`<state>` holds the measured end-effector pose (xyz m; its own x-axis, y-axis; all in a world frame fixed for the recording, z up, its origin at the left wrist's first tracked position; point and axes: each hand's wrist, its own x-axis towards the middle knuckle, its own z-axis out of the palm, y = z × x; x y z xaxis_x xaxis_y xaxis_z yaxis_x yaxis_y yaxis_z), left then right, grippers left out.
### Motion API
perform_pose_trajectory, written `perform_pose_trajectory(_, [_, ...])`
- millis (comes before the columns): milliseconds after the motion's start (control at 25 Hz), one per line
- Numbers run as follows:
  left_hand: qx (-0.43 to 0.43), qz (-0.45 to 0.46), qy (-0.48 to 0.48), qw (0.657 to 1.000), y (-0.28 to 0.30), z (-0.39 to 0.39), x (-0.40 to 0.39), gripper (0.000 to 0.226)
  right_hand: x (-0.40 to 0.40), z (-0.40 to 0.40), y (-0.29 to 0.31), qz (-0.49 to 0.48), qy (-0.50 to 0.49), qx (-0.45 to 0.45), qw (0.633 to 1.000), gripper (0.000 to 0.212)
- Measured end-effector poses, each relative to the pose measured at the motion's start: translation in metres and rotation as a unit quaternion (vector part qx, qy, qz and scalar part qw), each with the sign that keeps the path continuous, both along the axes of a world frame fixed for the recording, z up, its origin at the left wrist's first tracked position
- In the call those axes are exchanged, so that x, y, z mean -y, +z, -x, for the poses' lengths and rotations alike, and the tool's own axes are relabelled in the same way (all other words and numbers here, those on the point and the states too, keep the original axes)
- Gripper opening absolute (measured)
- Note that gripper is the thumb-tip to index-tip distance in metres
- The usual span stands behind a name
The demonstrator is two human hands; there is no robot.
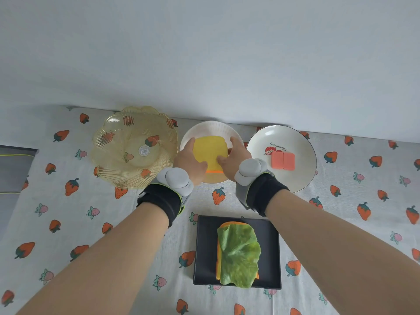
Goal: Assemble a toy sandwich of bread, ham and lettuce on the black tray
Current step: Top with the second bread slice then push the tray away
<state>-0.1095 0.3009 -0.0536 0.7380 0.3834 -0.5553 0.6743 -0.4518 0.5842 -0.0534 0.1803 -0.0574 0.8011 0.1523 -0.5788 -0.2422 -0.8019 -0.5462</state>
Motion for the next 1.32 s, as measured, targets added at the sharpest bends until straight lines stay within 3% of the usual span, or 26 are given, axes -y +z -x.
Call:
perform_pose_trajectory(240, [0.076, 0.025, 0.017, 0.997, 0.021, 0.029, 0.000, 0.075, 0.029, 0.035, 0.043, -0.102, -0.005, 0.028, 0.994, 0.074])
perform_pose_trajectory(480, [0.060, -0.011, -0.073, 0.995, 0.046, 0.068, 0.019, 0.075, 0.060, 0.072, 0.067, -0.087, 0.027, 0.029, 0.995, 0.067])
perform_pose_trajectory(560, [0.056, -0.006, -0.106, 0.993, 0.061, 0.115, 0.046, 0.075, 0.091, 0.116, 0.079, -0.082, 0.044, 0.031, 0.995, 0.066])
perform_pose_trajectory(880, [-0.011, 0.006, -0.151, 0.988, 0.030, 0.164, 0.084, 0.070, 0.128, 0.169, 0.044, -0.023, 0.076, -0.026, 0.996, 0.067])
perform_pose_trajectory(1200, [-0.054, -0.060, -0.148, 0.986, -0.002, 0.175, 0.111, 0.072, 0.136, 0.186, 0.008, 0.039, 0.078, 0.012, 0.996, 0.066])
perform_pose_trajectory(1320, [-0.032, -0.079, -0.141, 0.986, -0.002, 0.176, 0.112, 0.076, 0.140, 0.188, 0.007, 0.038, 0.076, 0.023, 0.996, 0.069])
